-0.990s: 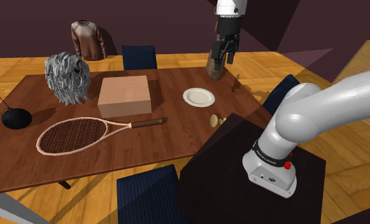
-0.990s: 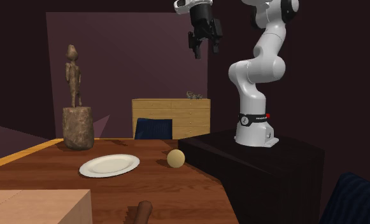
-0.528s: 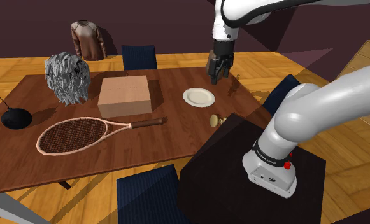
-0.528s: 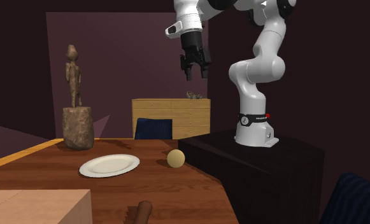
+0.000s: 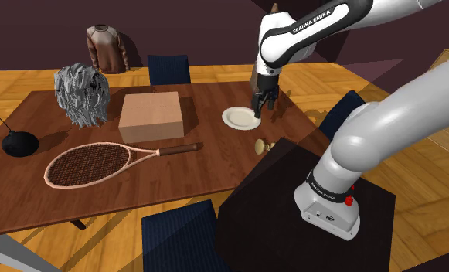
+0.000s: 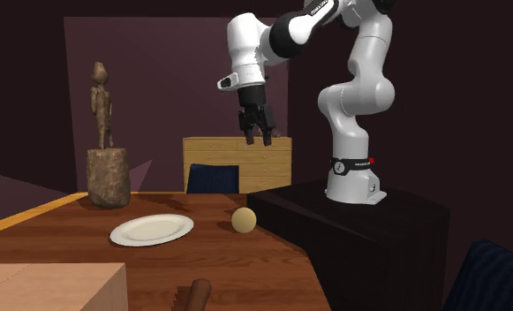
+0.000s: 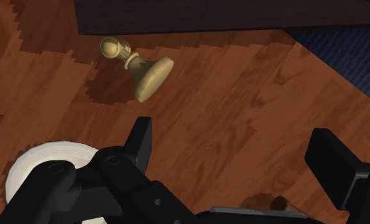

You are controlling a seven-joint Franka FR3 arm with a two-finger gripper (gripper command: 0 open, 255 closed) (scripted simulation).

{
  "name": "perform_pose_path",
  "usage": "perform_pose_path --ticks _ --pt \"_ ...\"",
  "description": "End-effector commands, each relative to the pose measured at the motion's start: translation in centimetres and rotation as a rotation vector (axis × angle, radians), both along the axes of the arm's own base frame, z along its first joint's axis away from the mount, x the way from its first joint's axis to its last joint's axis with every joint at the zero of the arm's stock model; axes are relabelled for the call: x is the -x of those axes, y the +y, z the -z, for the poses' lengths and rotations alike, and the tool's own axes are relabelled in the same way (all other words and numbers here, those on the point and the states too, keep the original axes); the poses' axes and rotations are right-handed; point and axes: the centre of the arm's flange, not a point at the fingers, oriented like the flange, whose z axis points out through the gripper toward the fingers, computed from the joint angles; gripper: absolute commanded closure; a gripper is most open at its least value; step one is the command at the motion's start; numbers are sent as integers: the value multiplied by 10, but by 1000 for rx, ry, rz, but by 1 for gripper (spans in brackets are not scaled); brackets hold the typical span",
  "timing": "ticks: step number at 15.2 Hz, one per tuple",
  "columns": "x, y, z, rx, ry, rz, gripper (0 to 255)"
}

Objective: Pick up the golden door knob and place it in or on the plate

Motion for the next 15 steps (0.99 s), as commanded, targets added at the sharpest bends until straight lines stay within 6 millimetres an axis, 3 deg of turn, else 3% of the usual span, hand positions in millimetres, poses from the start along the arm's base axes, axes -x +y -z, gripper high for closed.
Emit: perform_pose_path --ticks 1,14,15 --pt "-2 -8 25 3 -3 7 0" --pt "-20 -78 180 14 -4 54 0" --pt "-21 -80 184 14 -4 56 0"
